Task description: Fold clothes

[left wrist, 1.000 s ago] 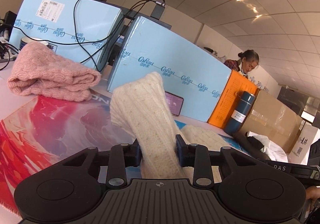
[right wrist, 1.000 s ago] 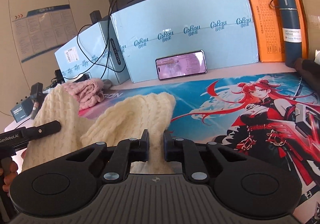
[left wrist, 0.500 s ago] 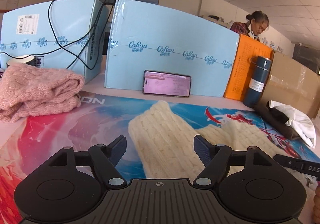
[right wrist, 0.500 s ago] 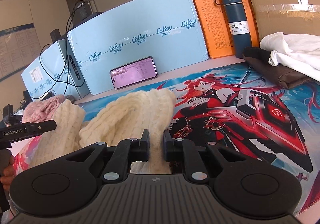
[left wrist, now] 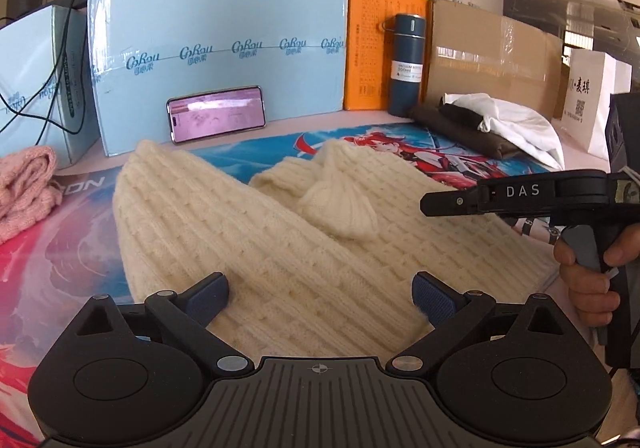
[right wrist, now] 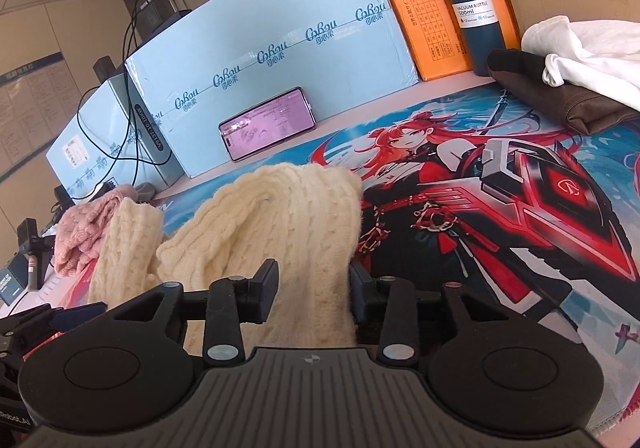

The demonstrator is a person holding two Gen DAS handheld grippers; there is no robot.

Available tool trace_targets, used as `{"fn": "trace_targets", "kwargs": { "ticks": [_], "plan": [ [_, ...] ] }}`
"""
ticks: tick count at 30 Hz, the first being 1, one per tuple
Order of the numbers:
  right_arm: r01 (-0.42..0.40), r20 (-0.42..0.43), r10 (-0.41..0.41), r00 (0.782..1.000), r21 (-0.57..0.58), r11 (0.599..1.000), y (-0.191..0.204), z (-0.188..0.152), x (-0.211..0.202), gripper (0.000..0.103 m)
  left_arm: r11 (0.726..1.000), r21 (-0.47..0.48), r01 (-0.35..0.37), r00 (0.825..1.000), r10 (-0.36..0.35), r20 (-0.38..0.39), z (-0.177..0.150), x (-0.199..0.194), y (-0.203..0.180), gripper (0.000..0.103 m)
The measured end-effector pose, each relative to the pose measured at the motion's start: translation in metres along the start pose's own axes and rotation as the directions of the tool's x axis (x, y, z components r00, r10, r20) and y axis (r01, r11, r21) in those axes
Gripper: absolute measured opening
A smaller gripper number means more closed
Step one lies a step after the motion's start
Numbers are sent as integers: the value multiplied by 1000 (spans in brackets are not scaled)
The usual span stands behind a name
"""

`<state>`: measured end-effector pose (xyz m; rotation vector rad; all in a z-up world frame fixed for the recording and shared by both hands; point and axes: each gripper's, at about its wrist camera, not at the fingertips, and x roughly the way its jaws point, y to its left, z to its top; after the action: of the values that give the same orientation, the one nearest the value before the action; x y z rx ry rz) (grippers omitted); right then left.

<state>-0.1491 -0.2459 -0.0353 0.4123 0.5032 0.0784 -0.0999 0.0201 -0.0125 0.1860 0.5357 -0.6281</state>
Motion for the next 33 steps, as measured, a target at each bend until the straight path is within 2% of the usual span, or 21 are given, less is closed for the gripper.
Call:
{"fn": "trace_targets", "kwargs": {
  "ticks": [1, 2, 3, 4, 5, 6, 8, 10, 12, 16, 17, 20, 23, 26, 28, 31, 32, 33],
  "plan": [
    [12, -3, -12, 1000, -14, 1000, 3, 0, 1, 39, 1000, -11, -6, 1000, 6, 11, -1, -3, 3, 98],
    [28, -5, -28, 1000, -28, 999, 7, 0, 3, 37, 1000, -21, -11, 1000, 11, 22, -3, -7, 7, 92],
    [45, -6, -45, 999, -40, 998, 10, 0, 4, 28, 999, -32, -16, 999, 17, 33, -4, -10, 10, 76],
    [60, 0, -60, 998, -42, 997, 11, 0, 4, 20, 999, -43, -21, 999, 23, 44, -5, -13, 13, 65],
    [60, 10, -60, 998, -36, 998, 10, 0, 3, 17, 998, -59, -19, 998, 23, 55, -6, -17, 19, 45],
    [60, 21, -59, 998, -30, 998, 9, 0, 1, 15, 997, -80, -12, 998, 17, 67, -5, -21, 27, 30],
    [51, 43, -50, 998, -23, 998, 9, 1, -3, 13, 994, -106, -12, 994, 23, 106, -5, -30, 39, 18],
    [38, 68, -37, 997, -19, 999, 10, 2, -7, 12, 994, -91, -54, 984, 68, 162, 0, -37, 40, 15],
    [39, 100, -37, 994, -17, 999, 14, 3, -12, 11, 992, -53, -111, 967, 120, 223, 7, -43, 37, 14],
    [60, 185, -59, 981, 0, 998, 19, 7, -27, 11, 985, -38, -167, 938, 170, 301, 18, -52, 48, 14],
    [76, 209, -75, 975, 4, 997, 20, 8, -31, 11, 983, -49, -176, 934, 182, 309, 18, -54, 52, 6],
    [126, 255, -134, 958, 44, 991, 14, 9, -42, 11, 973, -122, -197, 937, 224, 268, 6, -60, 71, 3],
    [137, 226, -150, 962, 71, 988, 5, 3, -44, 11, 959, -196, -205, 960, 236, 149, -18, -56, 92, 3],
    [167, 185, -178, 967, 70, 983, -1, -5, -42, 10, 932, -257, -256, 952, 290, 102, -30, -60, 108, 5],
    [187, 159, -196, 968, 67, 980, -4, -7, -40, 11, 914, -292, -281, 944, 318, 87, -34, -64, 118, 12],
    [202, 150, -207, 967, 50, 978, -3, -8, -40, 15, 922, -256, -289, 934, 330, 135, -25, -68, 118, 29],
    [213, 156, -216, 964, 37, 976, 0, -7, -42, 18, 930, -225, -290, 931, 329, 161, -21, -69, 115, 42],
    [225, 166, -225, 960, 20, 974, 2, -6, -43, 22, 942, -175, -288, 927, 319, 195, -17, -70, 108, 61]
  ]
}}
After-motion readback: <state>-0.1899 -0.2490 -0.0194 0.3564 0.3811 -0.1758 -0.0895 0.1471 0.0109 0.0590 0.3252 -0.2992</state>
